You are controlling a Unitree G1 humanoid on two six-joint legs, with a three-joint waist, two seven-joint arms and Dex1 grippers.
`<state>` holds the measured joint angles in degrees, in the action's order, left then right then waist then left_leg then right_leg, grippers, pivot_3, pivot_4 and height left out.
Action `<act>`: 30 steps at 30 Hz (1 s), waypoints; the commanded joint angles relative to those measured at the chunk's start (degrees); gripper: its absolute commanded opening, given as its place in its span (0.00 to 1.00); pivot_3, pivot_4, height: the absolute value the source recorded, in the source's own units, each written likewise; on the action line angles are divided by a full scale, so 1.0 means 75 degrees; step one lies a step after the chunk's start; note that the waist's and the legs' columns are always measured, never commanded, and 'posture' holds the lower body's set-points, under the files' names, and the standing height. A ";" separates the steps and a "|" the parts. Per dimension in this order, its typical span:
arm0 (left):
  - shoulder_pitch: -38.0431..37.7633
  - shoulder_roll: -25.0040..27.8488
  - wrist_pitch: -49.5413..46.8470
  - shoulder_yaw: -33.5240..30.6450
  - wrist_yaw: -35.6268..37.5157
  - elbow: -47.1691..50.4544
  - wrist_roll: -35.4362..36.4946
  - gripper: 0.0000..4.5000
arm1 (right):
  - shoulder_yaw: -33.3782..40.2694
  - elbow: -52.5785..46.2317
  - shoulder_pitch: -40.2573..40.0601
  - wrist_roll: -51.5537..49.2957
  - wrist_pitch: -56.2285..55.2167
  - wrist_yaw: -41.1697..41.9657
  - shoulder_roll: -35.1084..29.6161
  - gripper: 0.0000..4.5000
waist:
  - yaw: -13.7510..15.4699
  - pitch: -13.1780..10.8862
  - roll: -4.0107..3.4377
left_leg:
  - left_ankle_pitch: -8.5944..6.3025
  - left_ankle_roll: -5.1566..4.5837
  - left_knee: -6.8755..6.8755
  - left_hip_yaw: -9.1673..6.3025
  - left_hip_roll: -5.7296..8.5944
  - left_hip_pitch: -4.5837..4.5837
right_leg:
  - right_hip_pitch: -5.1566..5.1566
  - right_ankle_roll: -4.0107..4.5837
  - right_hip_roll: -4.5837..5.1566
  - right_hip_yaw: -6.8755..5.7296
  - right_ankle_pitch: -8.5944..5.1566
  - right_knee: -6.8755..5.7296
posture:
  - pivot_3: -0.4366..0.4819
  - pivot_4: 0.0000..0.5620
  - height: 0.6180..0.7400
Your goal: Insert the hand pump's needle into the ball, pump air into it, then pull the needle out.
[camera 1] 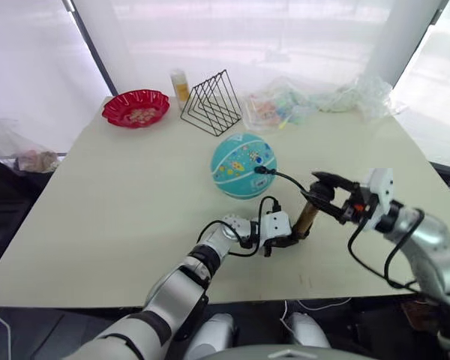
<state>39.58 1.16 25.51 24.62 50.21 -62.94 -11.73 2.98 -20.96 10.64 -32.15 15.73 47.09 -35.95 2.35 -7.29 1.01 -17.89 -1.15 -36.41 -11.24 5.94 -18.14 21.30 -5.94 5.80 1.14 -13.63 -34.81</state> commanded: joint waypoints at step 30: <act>-0.0685 0.0527 -0.1093 0.0449 -0.0145 -0.1111 -0.0686 0.25 | -0.0970 0.1342 -0.0717 0.1114 -0.0846 0.0388 0.0184 0.45 | -0.0027 0.0109 0.0120 | 0.0018 0.0028 -0.0004 -0.0016 -0.0015 -0.0025 | 0.0024 0.0004 -0.0016 -0.0021 0.0013 -0.0002 | 0.48 0.27 1.00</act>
<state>39.09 1.67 23.05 24.79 50.10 -62.96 -10.97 0.18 -17.34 8.34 -28.63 7.69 49.39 -34.23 2.15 -6.47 1.91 -17.75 -0.94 -36.44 -11.30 5.85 -18.24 21.42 -5.91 5.67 1.08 -13.53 -34.82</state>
